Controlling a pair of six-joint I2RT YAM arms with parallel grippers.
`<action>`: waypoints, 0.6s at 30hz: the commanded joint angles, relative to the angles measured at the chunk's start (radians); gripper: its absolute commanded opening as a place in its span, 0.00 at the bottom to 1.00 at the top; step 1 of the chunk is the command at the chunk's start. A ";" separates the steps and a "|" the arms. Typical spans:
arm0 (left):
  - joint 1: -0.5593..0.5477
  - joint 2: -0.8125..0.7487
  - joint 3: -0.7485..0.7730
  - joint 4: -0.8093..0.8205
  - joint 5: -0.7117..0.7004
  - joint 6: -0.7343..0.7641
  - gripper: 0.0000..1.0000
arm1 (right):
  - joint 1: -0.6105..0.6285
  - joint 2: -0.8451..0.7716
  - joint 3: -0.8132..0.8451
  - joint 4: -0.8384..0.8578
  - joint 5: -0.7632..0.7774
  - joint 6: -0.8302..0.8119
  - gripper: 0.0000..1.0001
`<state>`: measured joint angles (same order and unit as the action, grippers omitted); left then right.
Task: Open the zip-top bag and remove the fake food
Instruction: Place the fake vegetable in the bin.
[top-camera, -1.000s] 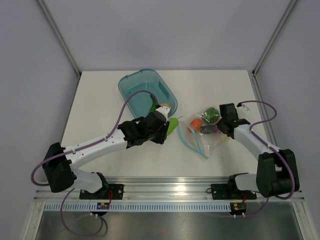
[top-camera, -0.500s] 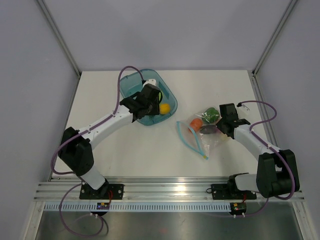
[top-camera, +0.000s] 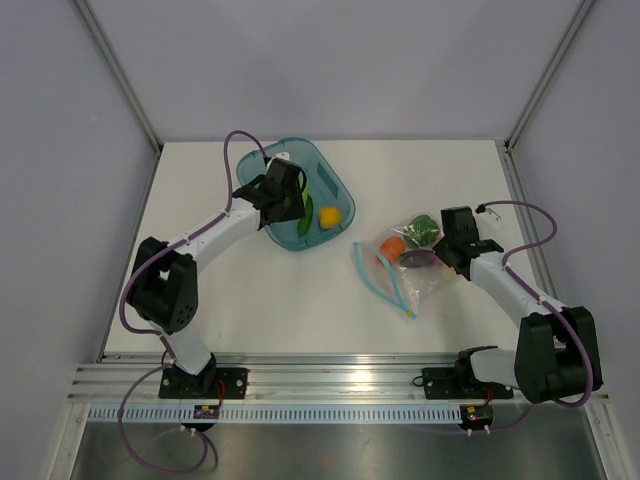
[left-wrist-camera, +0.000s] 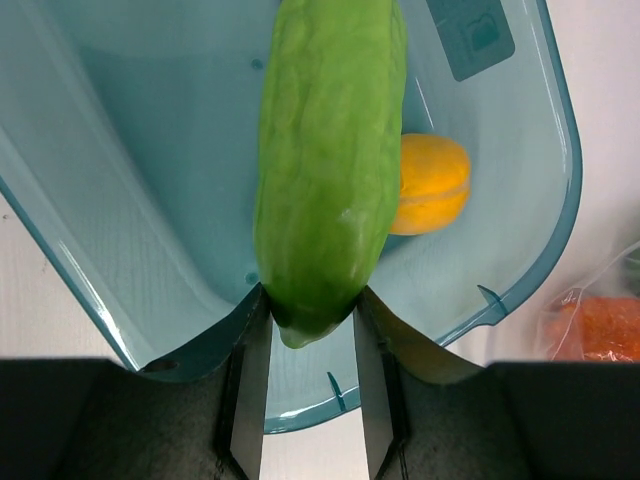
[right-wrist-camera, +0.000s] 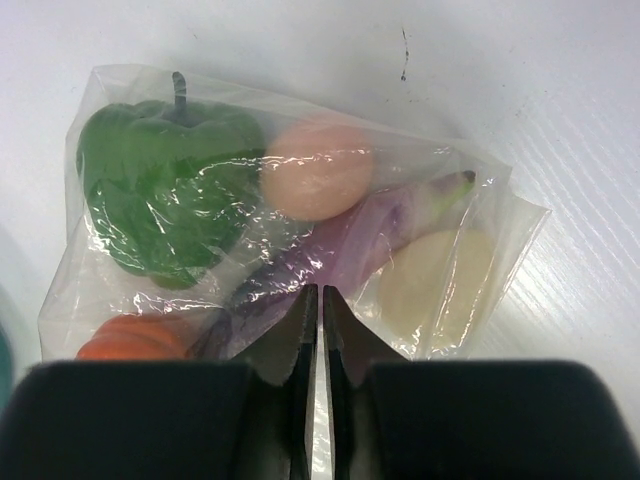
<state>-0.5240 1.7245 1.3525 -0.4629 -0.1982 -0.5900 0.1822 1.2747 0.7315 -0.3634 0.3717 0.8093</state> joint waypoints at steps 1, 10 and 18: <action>0.004 -0.011 -0.015 0.086 0.043 -0.013 0.34 | -0.006 -0.012 -0.001 0.020 -0.008 -0.007 0.12; 0.004 -0.048 -0.049 0.125 0.063 -0.001 0.66 | -0.007 -0.014 0.002 0.012 -0.007 -0.015 0.25; -0.074 -0.195 -0.141 0.158 0.111 -0.030 0.70 | -0.006 -0.075 -0.017 0.014 0.044 -0.025 0.58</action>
<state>-0.5472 1.6363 1.2259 -0.3679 -0.1131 -0.6052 0.1822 1.2354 0.7200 -0.3641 0.3630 0.7963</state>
